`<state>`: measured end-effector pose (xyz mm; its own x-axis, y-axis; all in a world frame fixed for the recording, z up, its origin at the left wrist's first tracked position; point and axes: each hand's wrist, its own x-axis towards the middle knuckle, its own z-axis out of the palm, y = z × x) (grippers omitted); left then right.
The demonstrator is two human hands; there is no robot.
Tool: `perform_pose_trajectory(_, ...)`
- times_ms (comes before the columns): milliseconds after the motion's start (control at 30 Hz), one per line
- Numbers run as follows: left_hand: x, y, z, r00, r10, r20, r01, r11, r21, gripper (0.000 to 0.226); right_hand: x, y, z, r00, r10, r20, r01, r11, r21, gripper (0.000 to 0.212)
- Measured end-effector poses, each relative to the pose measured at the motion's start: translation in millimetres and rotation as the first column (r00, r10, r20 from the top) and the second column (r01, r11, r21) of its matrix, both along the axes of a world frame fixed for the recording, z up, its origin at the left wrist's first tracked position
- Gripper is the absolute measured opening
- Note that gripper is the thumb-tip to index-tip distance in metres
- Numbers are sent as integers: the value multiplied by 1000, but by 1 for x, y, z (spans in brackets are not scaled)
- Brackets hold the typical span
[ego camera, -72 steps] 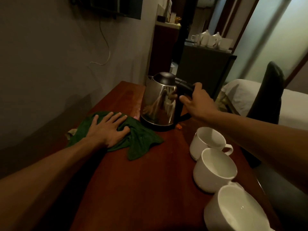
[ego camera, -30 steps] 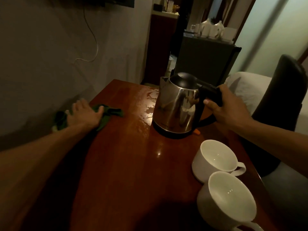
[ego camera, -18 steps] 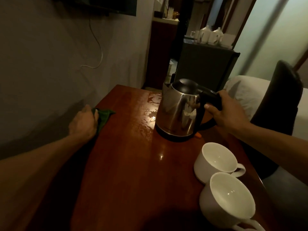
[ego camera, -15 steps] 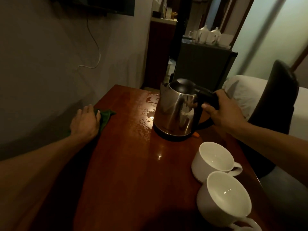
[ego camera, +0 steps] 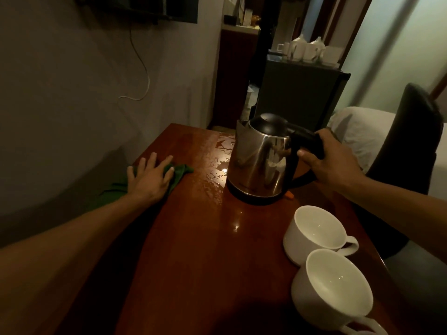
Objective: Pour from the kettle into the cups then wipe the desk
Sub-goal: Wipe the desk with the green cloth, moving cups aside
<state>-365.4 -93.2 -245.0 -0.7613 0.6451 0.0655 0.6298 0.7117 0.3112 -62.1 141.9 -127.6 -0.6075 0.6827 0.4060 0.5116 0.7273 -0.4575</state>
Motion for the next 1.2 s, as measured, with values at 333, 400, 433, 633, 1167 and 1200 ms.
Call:
perform_pose_trajectory(333,50,20,3,943,-332,27,332,943,-34,53,-1,-6,4,1000,1,-17,-2,999,-45,28)
perform_pose_trajectory(400,52,20,1,936,-352,-3,351,935,-37,56,-2,-6,3,1000,-4,-18,3,999,-41,29)
perform_pose_trajectory(433,52,19,0,934,-356,-18,355,934,-40,58,-3,-6,2,1000,-7,-19,6,999,-41,30)
perform_pose_trajectory(633,62,7,9,947,-307,-95,315,945,87,76,-1,-9,4,999,2,-37,-5,996,-90,34)
perform_pose_trajectory(1167,117,-8,10,981,-189,45,195,954,-226,102,0,-16,9,998,-23,-65,13,989,-145,29)
perform_pose_trajectory(1200,123,-10,10,975,-219,41,222,947,-232,100,0,-17,9,997,-25,-67,15,988,-152,29)
